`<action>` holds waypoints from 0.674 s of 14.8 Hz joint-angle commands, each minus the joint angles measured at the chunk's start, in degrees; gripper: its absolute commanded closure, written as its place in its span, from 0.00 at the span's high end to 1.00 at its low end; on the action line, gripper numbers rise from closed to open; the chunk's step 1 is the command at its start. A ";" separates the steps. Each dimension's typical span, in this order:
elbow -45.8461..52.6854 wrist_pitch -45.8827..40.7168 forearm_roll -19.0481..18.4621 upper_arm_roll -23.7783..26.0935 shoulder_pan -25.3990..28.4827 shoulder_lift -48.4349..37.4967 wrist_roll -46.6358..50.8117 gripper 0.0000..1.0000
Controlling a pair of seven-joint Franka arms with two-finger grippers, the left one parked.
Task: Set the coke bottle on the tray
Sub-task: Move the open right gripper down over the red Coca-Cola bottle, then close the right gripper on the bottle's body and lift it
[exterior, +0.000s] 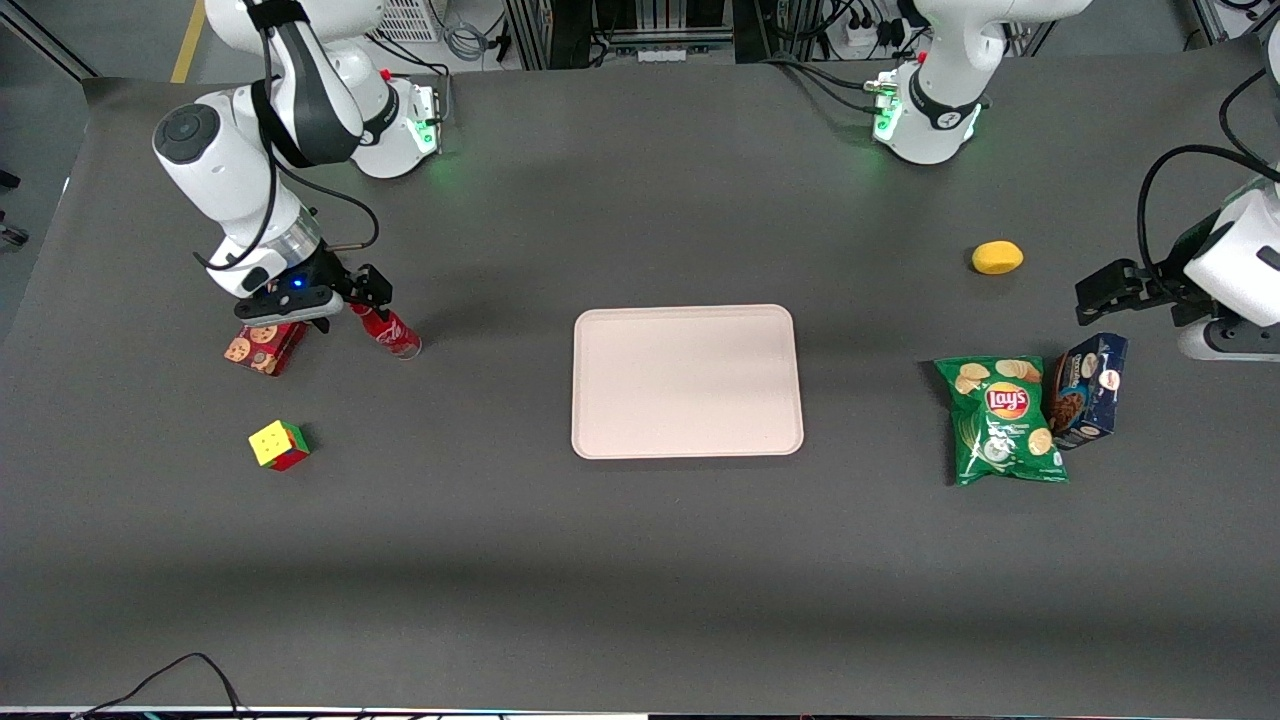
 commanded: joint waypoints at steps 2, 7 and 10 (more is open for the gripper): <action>-2.19 1.17 0.43 0.34 -0.72 -1.84 0.12 1.00; -2.19 2.49 0.43 0.34 -0.90 0.80 0.21 1.00; -2.28 1.00 0.43 0.34 -0.90 1.67 0.56 1.00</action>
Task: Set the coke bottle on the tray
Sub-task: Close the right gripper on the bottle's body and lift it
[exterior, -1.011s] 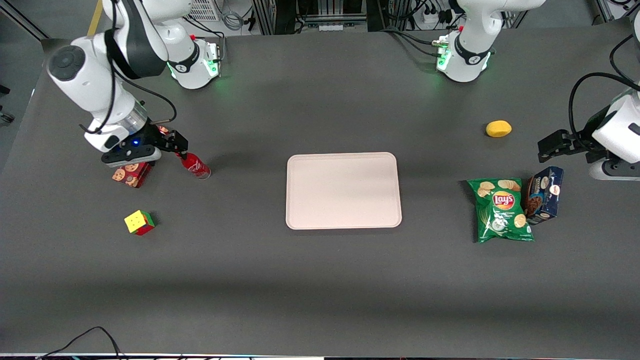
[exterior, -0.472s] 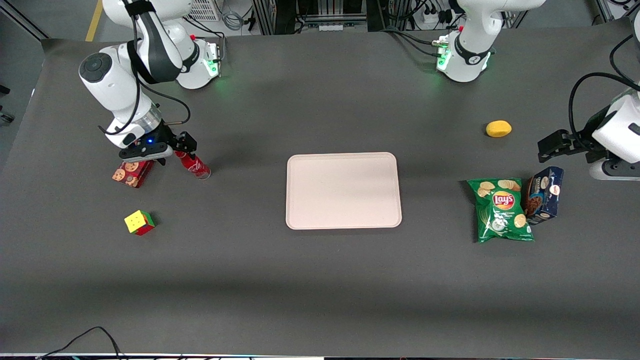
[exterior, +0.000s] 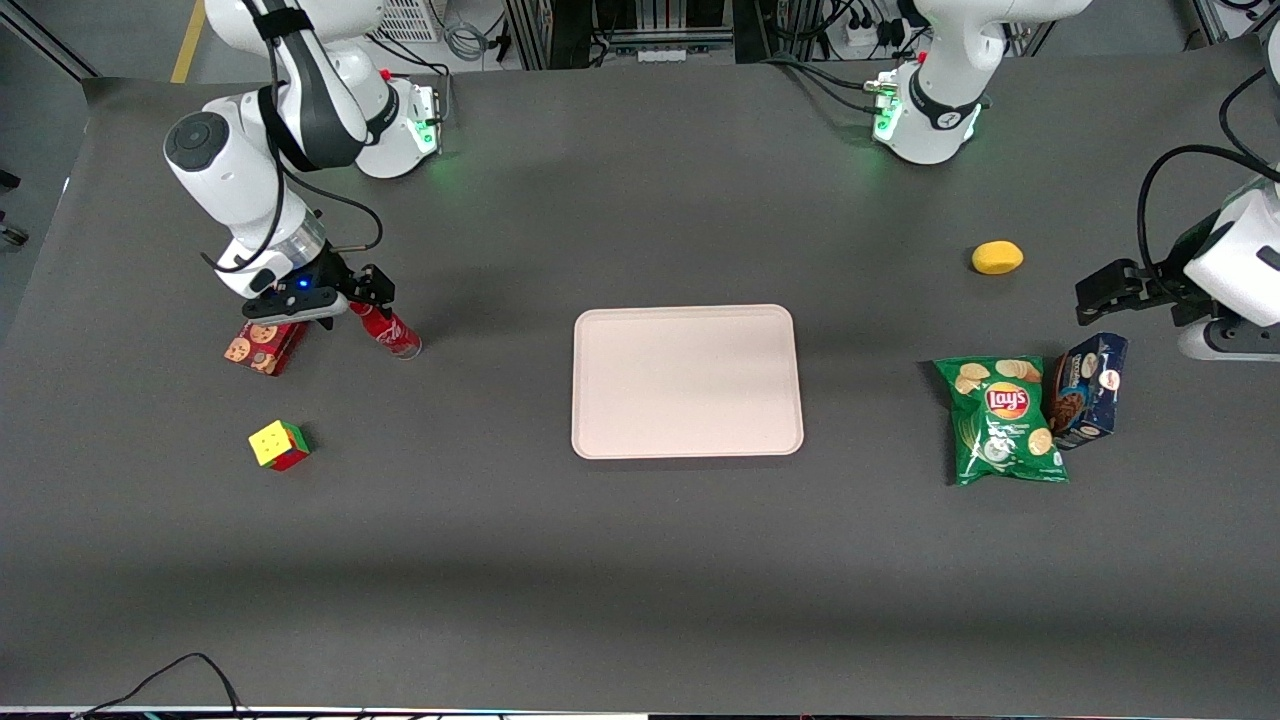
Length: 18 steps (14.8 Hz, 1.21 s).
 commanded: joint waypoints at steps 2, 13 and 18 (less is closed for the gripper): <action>-0.25 -0.55 0.43 0.35 -0.38 1.93 0.47 1.00; -0.34 -0.64 0.43 0.35 -0.38 4.22 0.12 1.00; -0.69 -0.64 0.43 0.35 -0.38 4.22 0.12 0.79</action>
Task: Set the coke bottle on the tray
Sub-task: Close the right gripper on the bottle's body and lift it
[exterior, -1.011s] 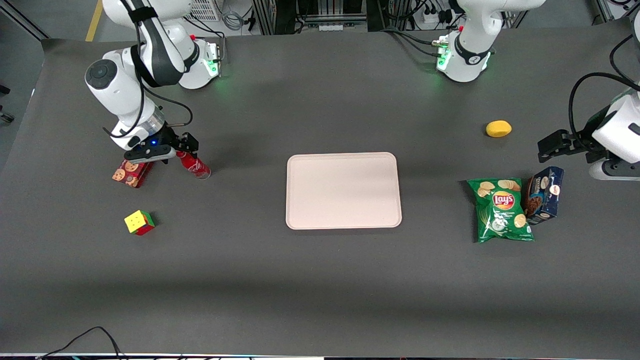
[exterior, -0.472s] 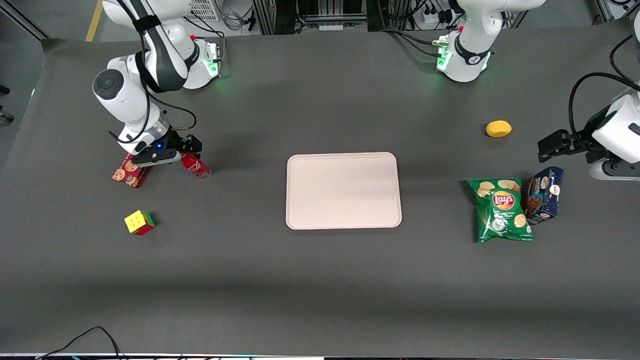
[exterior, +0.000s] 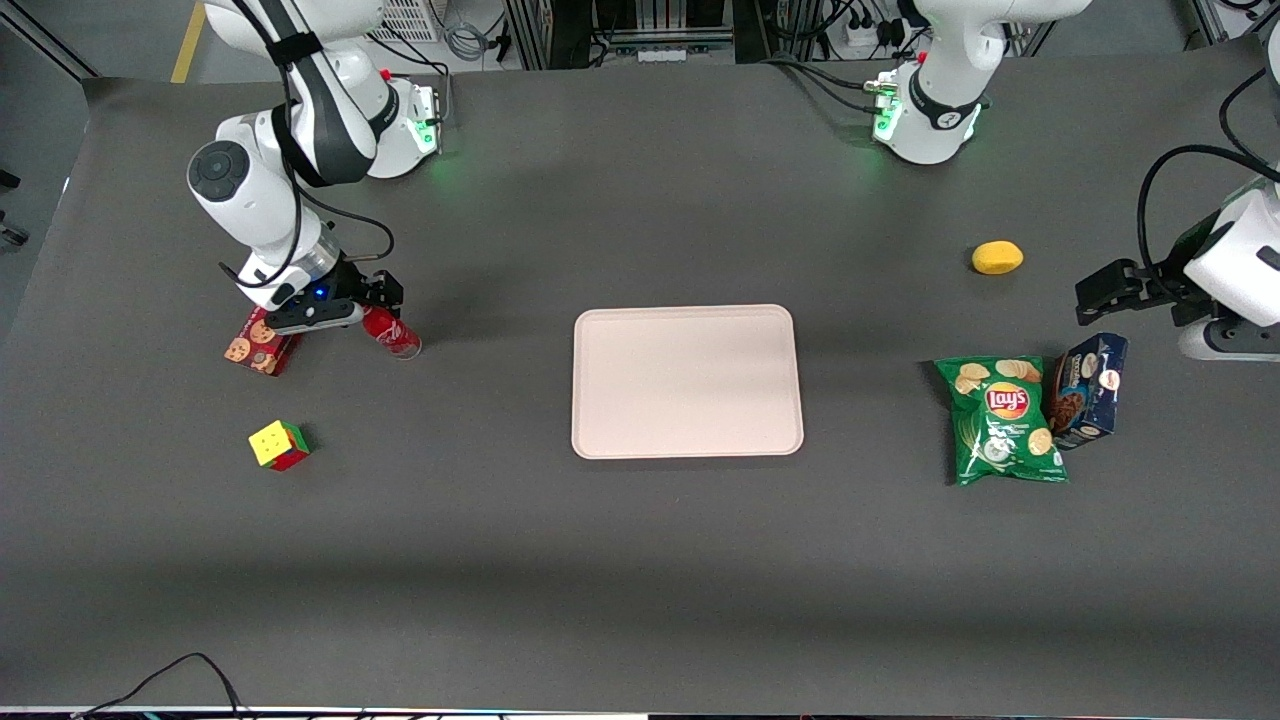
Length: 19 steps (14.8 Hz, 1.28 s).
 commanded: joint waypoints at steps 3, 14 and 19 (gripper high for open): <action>-0.16 -0.30 0.43 0.43 -0.33 0.13 0.04 0.61; 9.91 -14.84 0.43 0.70 -0.33 -0.93 -4.17 0.00; 32.49 -40.96 0.34 0.35 -0.33 -0.40 -4.62 0.00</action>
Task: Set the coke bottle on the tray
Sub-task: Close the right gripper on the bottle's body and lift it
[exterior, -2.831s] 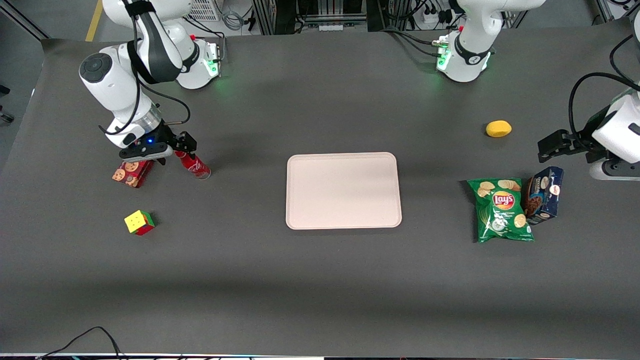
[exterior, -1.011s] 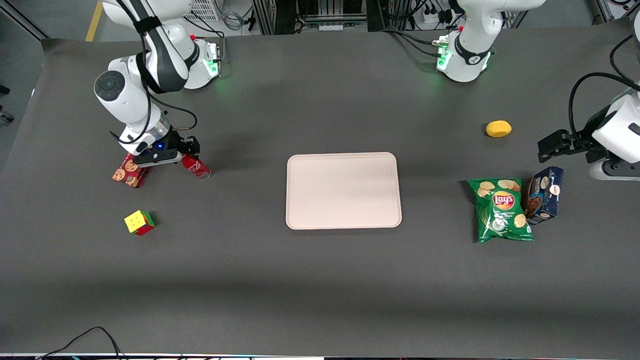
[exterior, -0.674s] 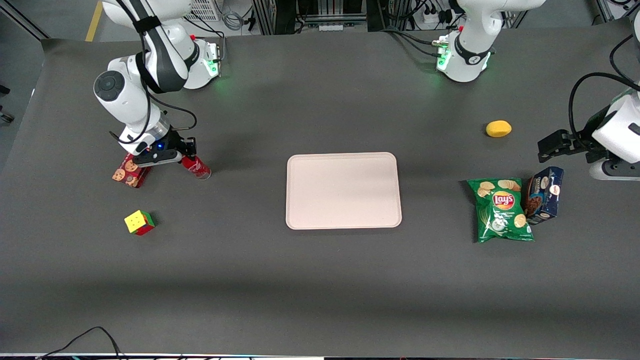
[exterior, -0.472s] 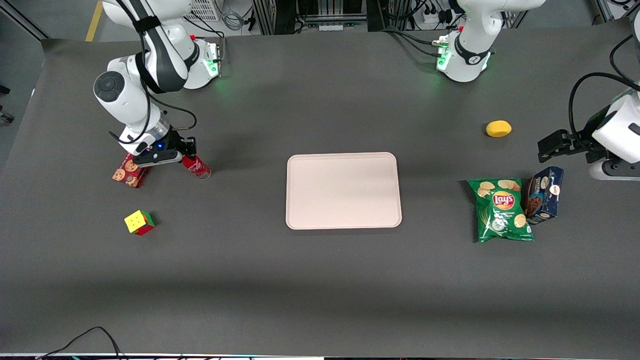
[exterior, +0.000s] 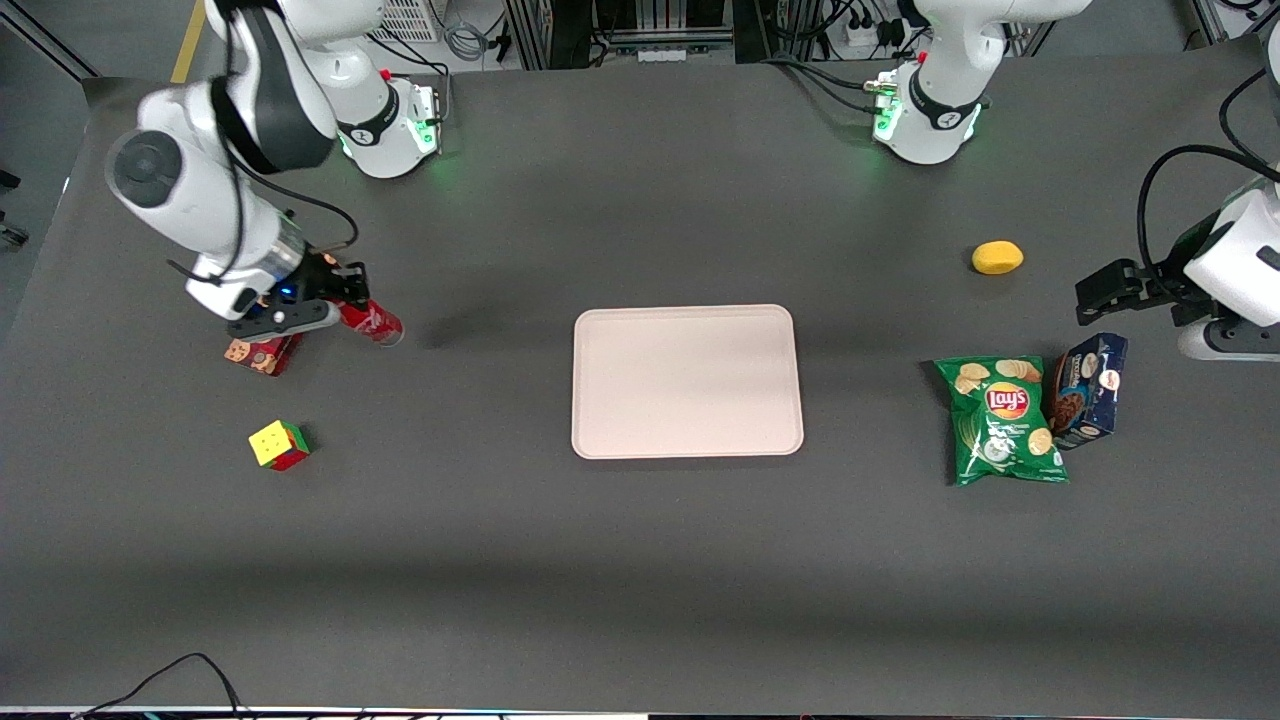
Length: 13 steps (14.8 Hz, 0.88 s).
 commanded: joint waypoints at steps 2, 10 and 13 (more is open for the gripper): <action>20.60 -19.19 0.34 -0.23 -0.26 0.83 -1.73 0.00; 30.21 -23.18 0.43 1.44 4.20 5.66 8.44 0.00; 34.17 -23.09 0.52 1.61 9.65 8.82 19.07 0.00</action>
